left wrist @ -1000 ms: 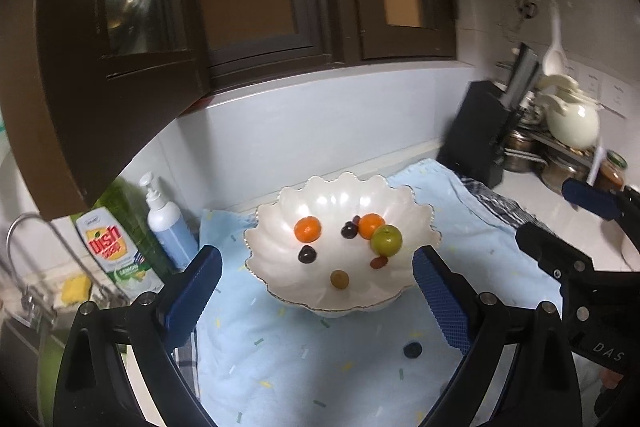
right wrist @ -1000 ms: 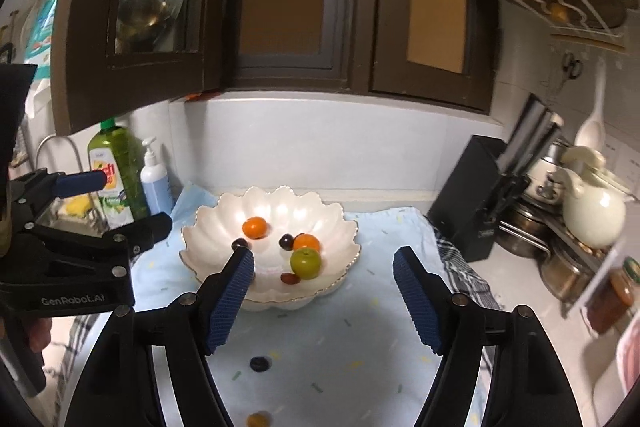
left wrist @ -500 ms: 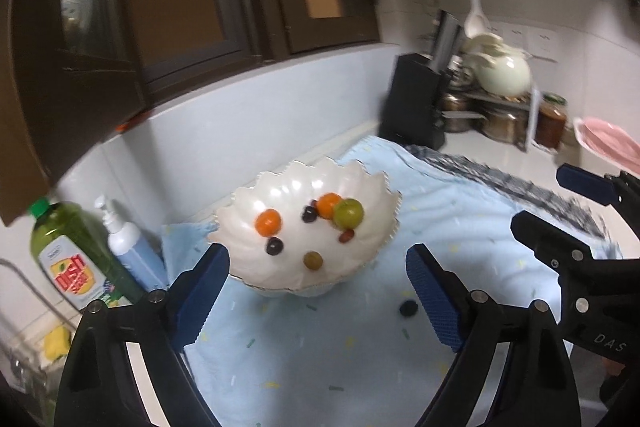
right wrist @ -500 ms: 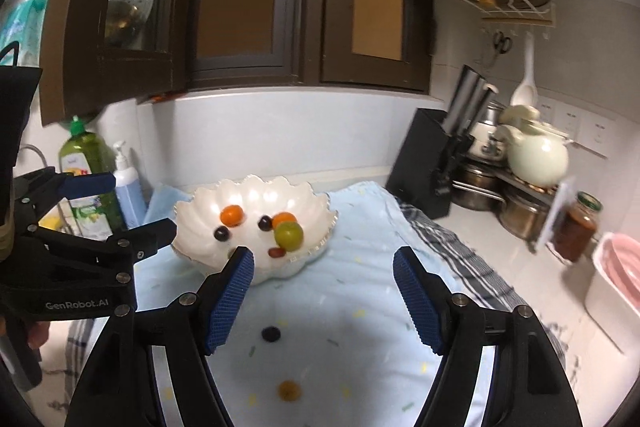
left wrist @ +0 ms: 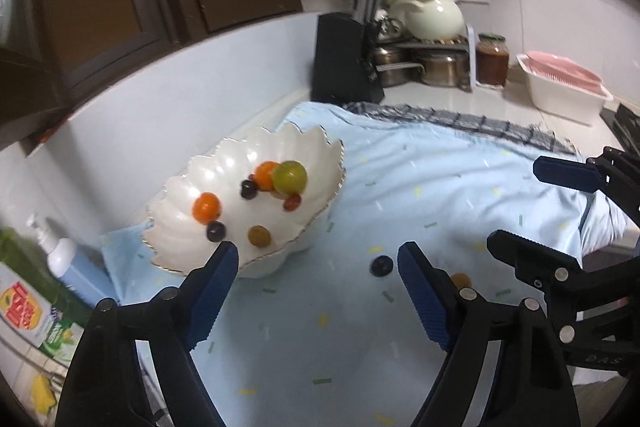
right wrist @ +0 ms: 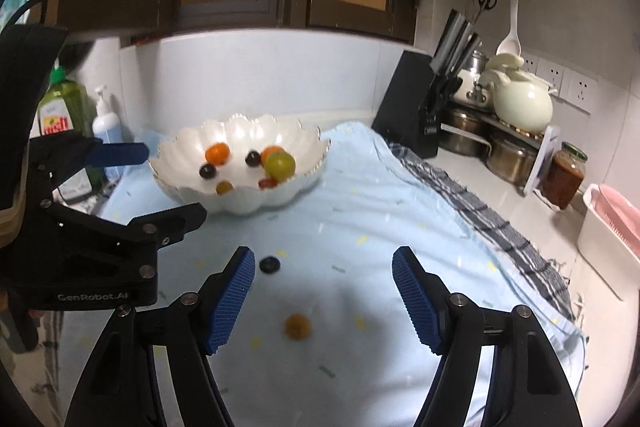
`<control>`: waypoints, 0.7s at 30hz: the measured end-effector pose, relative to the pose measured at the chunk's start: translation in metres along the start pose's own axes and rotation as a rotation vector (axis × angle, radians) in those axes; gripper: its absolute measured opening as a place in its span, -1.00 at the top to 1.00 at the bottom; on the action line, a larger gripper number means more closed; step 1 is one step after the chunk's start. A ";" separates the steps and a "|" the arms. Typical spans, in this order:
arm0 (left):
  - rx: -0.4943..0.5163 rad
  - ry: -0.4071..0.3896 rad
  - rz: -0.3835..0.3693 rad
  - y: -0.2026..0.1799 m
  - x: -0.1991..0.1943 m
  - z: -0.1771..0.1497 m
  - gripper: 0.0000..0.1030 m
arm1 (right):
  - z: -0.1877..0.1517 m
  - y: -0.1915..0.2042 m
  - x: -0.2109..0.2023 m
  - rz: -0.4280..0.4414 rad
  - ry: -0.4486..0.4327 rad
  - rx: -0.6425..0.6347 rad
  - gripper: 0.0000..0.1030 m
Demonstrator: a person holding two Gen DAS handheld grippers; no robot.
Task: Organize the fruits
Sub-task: 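Grasp the brown fruit with the right tool while the left tool grasps the dark plum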
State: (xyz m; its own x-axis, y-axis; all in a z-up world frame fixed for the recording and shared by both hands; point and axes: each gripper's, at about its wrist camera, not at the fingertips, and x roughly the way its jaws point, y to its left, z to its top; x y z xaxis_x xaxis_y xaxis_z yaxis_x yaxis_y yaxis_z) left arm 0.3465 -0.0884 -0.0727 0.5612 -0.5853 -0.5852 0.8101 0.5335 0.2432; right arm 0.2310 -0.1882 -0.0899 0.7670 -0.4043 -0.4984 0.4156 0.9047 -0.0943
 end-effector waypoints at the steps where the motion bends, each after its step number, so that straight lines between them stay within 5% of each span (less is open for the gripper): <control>1: 0.011 0.010 -0.014 -0.001 0.006 -0.002 -0.55 | -0.001 0.000 0.002 0.001 0.008 0.000 -0.37; 21: 0.117 0.145 -0.170 -0.028 0.084 -0.017 -0.03 | -0.037 0.004 0.059 0.086 0.217 0.063 0.16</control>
State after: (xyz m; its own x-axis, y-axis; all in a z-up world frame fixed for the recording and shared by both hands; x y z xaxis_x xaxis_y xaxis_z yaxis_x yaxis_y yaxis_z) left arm 0.3682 -0.1423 -0.1416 0.3913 -0.5625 -0.7284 0.9098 0.3557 0.2141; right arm 0.2595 -0.2030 -0.1517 0.6809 -0.2813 -0.6762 0.3881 0.9216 0.0075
